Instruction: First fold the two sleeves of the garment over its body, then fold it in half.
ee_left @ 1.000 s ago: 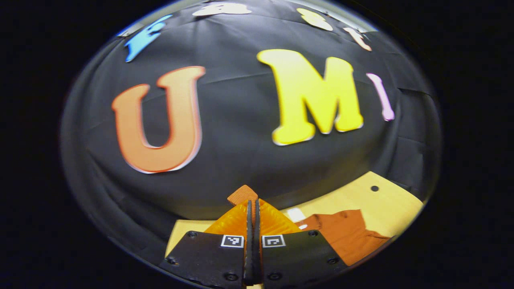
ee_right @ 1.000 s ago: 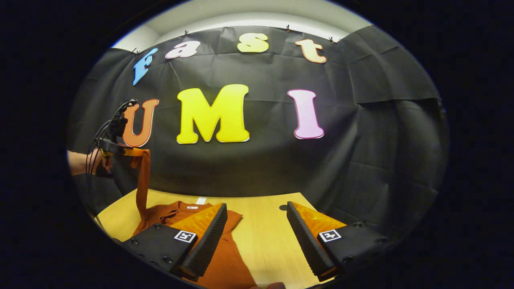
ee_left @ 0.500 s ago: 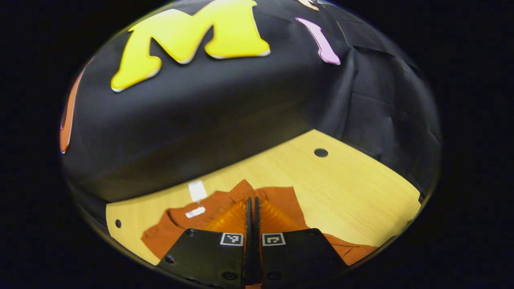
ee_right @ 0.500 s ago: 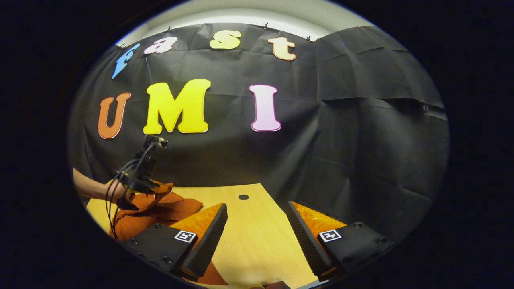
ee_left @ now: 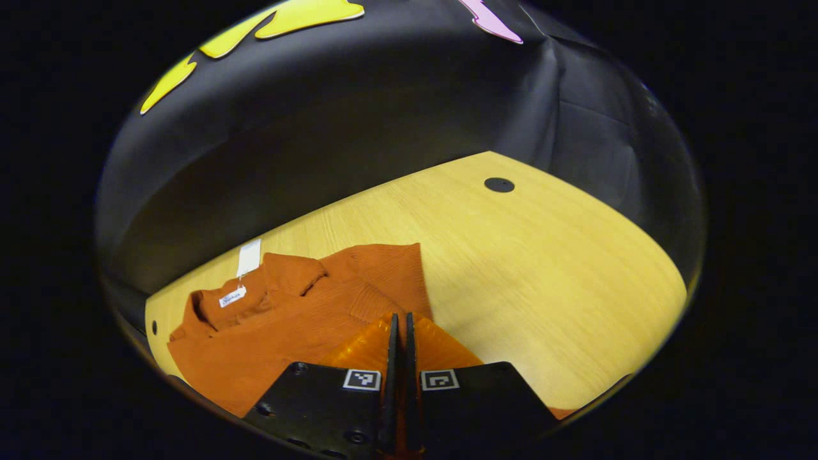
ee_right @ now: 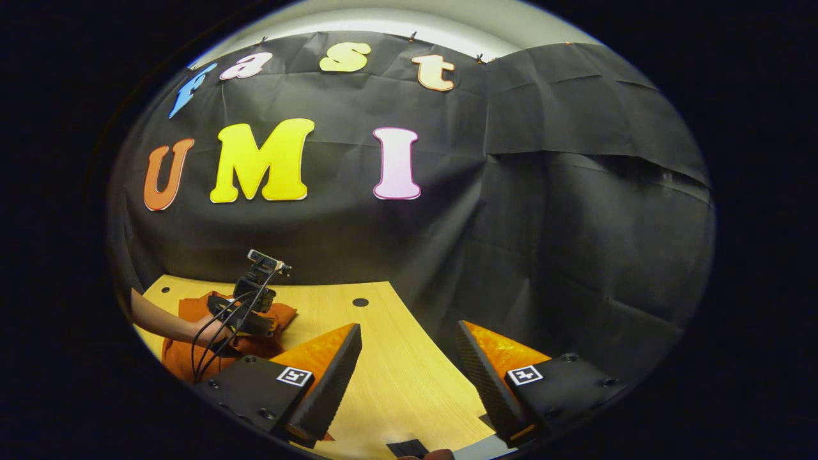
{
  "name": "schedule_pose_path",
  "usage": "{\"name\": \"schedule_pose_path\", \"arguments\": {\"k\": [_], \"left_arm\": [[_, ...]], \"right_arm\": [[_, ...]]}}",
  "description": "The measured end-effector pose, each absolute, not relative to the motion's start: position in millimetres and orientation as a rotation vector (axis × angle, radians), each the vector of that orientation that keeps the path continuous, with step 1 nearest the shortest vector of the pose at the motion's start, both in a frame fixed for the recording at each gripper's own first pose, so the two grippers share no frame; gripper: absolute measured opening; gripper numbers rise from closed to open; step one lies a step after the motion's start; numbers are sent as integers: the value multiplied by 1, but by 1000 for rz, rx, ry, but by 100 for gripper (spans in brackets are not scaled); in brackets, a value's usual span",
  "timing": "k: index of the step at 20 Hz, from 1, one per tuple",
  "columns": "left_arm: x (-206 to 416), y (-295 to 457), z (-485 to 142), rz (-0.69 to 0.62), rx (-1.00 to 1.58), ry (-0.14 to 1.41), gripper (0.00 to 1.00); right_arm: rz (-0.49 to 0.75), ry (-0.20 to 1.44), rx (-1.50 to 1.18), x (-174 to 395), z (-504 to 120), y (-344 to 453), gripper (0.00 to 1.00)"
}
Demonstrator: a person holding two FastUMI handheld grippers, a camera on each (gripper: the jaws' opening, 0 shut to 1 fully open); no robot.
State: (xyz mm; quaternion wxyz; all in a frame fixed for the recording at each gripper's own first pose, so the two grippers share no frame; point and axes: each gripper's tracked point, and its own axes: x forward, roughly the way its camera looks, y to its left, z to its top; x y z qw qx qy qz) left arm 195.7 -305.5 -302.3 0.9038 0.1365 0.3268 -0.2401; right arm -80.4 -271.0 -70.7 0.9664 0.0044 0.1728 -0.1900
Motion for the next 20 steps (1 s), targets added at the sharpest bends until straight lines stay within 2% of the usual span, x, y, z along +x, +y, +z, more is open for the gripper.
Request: {"name": "schedule_pose_path", "arguments": {"k": [1,2,5,9,13,15,20], "left_arm": [[191,-314,-296,-515,255,668,23],[187,-319,-292,-540,233,663,30],[177,-327,-269,-562,193,636,78],[169,-310,-201,-522,84,531,85],[150,-258,-95,-438,37,355,89],[134,-219,-54,-354,46,292,100],[95,-145,35,-197,-15,129,100]], "right_arm": [[-375,350,8,-77,-70,-267,95],[-361,348,6,-74,-69,-263,94],[-306,322,-10,-56,-61,-246,95],[-214,255,-12,-21,-39,-212,94],[-82,176,-7,16,-16,-156,94],[-20,142,5,37,-3,-129,94],[111,36,71,61,43,-69,94]]}}
